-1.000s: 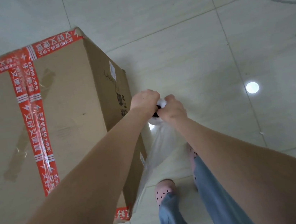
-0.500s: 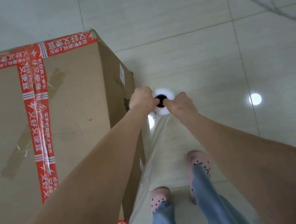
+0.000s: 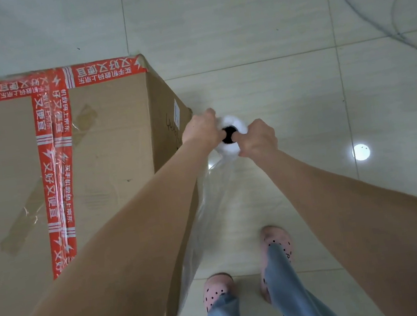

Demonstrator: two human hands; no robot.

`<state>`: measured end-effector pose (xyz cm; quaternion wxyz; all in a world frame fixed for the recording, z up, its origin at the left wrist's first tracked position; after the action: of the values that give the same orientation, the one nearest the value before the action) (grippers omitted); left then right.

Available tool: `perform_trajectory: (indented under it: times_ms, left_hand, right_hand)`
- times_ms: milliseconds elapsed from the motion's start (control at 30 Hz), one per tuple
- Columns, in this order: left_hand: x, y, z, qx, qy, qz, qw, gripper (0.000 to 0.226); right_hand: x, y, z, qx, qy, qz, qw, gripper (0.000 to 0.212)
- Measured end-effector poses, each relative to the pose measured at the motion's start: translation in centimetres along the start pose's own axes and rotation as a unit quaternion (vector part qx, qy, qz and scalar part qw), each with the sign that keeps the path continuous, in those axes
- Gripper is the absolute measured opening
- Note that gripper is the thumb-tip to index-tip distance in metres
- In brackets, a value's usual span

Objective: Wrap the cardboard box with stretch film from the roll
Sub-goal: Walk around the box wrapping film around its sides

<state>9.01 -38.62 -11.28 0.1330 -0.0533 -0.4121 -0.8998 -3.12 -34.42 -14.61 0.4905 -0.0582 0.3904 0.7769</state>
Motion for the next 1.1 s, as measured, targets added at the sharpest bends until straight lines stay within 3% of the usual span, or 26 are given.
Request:
perform_trajectory:
  times_ms: [67,200,300,500,633,733,867,967,1100]
  left_hand:
    - [-0.4,0.0,-0.1,-0.027,0.058,0.015,0.998,0.027]
    - [0.4,1.0,-0.7,0.026,0.057,0.015,0.998,0.012]
    - [1.2,2.3,-1.7,0.043,0.013,-0.051,0.998,0.021]
    - [1.1,5.4,-5.2,0.051,-0.038,-0.104,0.993,0.033]
    - [2.1,7.5,-7.6,0.066,-0.105,-0.143,0.982,0.041]
    - [2.7,8.9,-9.5,0.062,-0.116,-0.088,0.987,0.048]
    - [1.8,10.3,-12.1,0.028,-0.041,-0.007,0.999,0.044]
    - [0.6,10.3,-13.1,0.024,0.009,-0.011,1.000,0.028]
    - [0.8,10.8,-14.2,0.047,-0.004,-0.052,0.998,0.026]
  right_hand:
    - [-0.2,-0.2,-0.2,-0.009,-0.026,-0.058,0.998,0.028]
    - [-1.2,-0.7,-0.4,-0.039,-0.047,-0.105,0.993,0.031]
    - [-2.5,-0.7,-1.3,-0.047,-0.038,-0.077,0.995,0.042]
    - [-6.2,-1.1,-4.2,-0.037,0.018,-0.004,0.999,0.024]
    - [-8.3,-1.2,-6.0,-0.016,-0.029,-0.085,0.996,0.036]
    - [-9.5,-1.0,-7.1,-0.016,-0.074,-0.172,0.982,0.035]
    - [-11.6,-0.6,-8.6,-0.044,-0.110,-0.229,0.966,0.044]
    - [-12.8,-0.6,-9.3,-0.070,-0.112,-0.213,0.968,0.048]
    - [-13.5,0.5,-10.2,-0.032,-0.030,-0.037,0.998,0.058]
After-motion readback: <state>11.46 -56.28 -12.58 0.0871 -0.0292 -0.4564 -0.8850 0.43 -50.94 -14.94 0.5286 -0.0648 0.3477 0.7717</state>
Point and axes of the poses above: each hand's wrist, its own z-axis away from the middle knuckle, its own y-axis out of the back of the hand, x = y × z, the point moved 3 cm from there along -z, towards the middle knuckle, and after that the axes turned 3 degrees about y, right-handed, at the moved point
